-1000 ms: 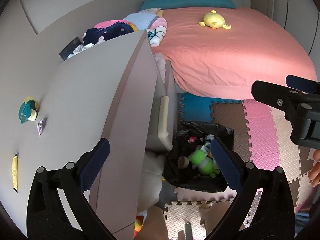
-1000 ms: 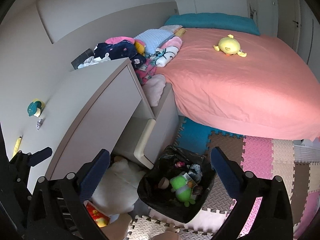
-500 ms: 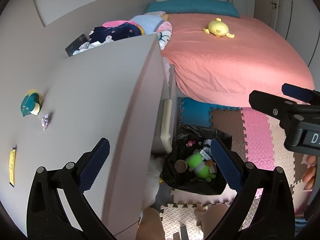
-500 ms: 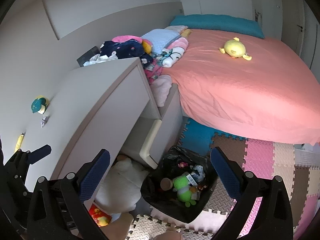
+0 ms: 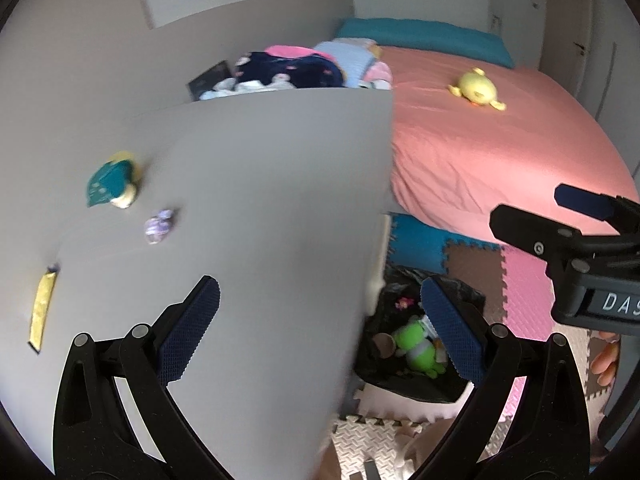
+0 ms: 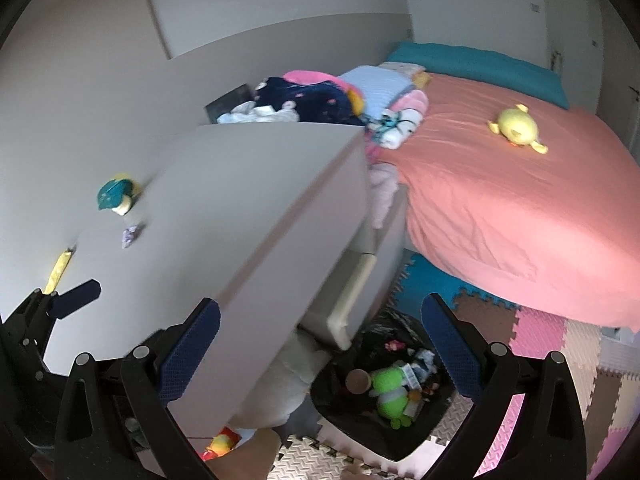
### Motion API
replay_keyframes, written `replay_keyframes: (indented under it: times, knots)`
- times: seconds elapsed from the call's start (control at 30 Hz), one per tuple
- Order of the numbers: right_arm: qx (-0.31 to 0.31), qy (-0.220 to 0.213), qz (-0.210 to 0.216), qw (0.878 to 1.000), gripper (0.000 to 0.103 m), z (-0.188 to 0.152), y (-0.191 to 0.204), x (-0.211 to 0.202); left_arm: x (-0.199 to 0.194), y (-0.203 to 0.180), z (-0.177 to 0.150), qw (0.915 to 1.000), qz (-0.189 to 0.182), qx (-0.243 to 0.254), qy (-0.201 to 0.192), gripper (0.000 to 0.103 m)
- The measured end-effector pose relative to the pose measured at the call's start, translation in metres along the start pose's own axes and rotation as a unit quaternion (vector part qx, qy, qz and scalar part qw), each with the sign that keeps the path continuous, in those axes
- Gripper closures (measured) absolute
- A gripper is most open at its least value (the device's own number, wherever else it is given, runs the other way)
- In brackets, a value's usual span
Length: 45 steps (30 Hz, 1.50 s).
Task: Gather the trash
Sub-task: 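Move both open tools back over the desk toward the remaining items, then grasp the purple scrunchie with the right tool while the left tool grasps the teal plastic piece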
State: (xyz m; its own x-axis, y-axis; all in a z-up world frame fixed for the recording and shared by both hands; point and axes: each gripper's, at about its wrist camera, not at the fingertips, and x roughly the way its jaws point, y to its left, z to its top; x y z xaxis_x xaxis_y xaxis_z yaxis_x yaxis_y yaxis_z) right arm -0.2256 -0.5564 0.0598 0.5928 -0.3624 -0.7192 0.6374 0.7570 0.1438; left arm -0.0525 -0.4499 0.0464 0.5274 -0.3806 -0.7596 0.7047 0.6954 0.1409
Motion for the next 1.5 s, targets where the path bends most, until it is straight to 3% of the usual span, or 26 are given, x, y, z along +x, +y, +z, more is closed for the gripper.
replay_keyframes:
  times: [0.37, 0.9, 1.1, 1.4, 1.5]
  knots:
    - [-0.045, 0.016, 0.026, 0.999, 0.003, 0.015, 0.076, 0.032, 0.002, 0.095, -0.016, 0.9963, 0.024, -0.082, 0.010, 0.006]
    - [-0.064, 0.068, 0.101, 0.991, 0.003, 0.039, 0.180, 0.093, 0.012, 0.206, -0.039, 0.9861, 0.077, -0.143, 0.035, 0.006]
    - [-0.073, 0.090, 0.100, 0.988, 0.003, 0.049, 0.210, 0.119, 0.024, 0.234, -0.039, 0.9822, 0.083, -0.163, 0.042, 0.006]
    - [-0.098, 0.107, 0.094, 0.985, 0.013, 0.062, 0.243, 0.148, 0.039, 0.263, -0.041, 0.9782, 0.083, -0.182, 0.054, 0.006]
    - [-0.108, 0.116, 0.087, 0.983, 0.030, 0.063, 0.253, 0.157, 0.043, 0.270, -0.043, 0.9770, 0.081, -0.189, 0.057, 0.006]
